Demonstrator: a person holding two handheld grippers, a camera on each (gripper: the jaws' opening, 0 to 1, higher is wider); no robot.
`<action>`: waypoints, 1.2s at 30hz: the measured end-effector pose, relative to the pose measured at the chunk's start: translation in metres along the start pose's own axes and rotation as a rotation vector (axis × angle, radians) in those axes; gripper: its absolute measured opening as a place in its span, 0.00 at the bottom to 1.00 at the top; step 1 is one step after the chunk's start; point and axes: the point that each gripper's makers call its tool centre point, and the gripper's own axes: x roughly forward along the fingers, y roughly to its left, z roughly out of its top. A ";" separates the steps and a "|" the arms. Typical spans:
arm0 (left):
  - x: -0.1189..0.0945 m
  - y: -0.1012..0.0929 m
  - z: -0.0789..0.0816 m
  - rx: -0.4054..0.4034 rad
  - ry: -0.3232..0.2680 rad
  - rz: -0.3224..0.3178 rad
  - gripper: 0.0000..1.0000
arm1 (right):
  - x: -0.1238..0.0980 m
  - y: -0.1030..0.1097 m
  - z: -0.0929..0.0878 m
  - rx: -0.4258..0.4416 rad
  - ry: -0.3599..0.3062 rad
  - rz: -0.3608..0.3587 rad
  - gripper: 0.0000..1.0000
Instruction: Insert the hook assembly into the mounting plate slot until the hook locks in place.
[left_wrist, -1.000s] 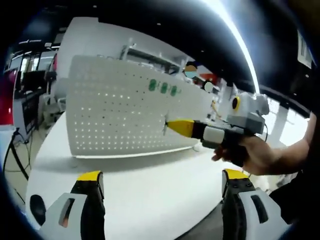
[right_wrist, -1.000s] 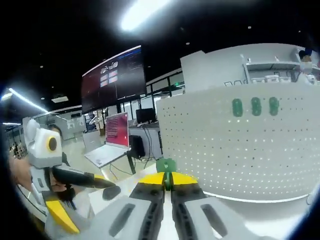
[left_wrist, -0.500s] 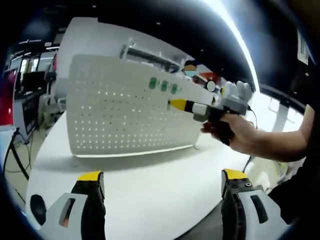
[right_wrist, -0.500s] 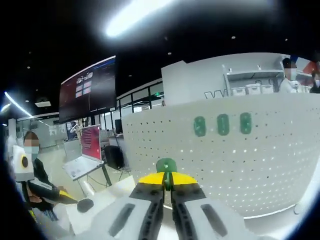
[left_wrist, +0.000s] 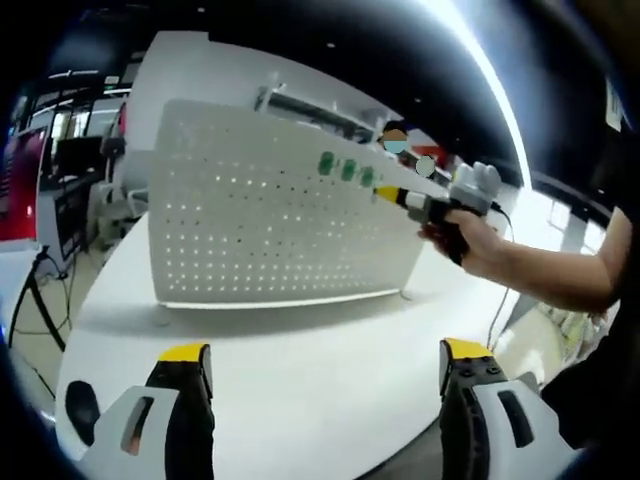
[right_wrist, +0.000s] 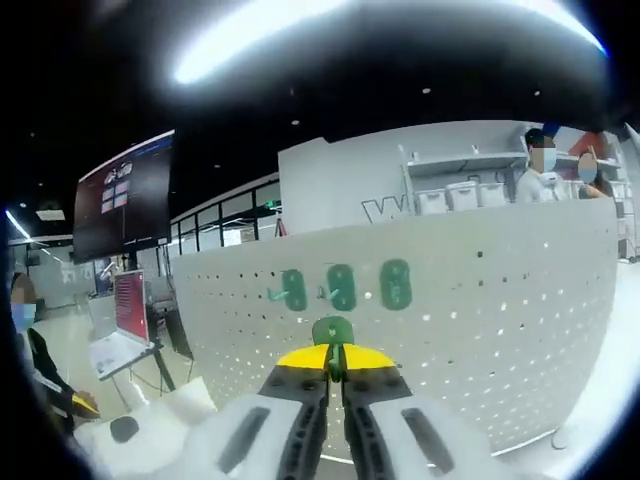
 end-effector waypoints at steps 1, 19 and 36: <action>0.000 0.000 0.000 -0.002 0.001 0.000 0.94 | -0.002 -0.006 0.002 -0.001 -0.009 -0.018 0.00; 0.004 0.007 0.000 -0.005 0.019 -0.001 0.91 | 0.010 -0.059 0.027 0.017 -0.070 -0.125 0.00; 0.004 0.014 -0.003 -0.015 0.034 -0.009 0.90 | 0.027 -0.079 0.046 0.002 -0.145 -0.177 0.00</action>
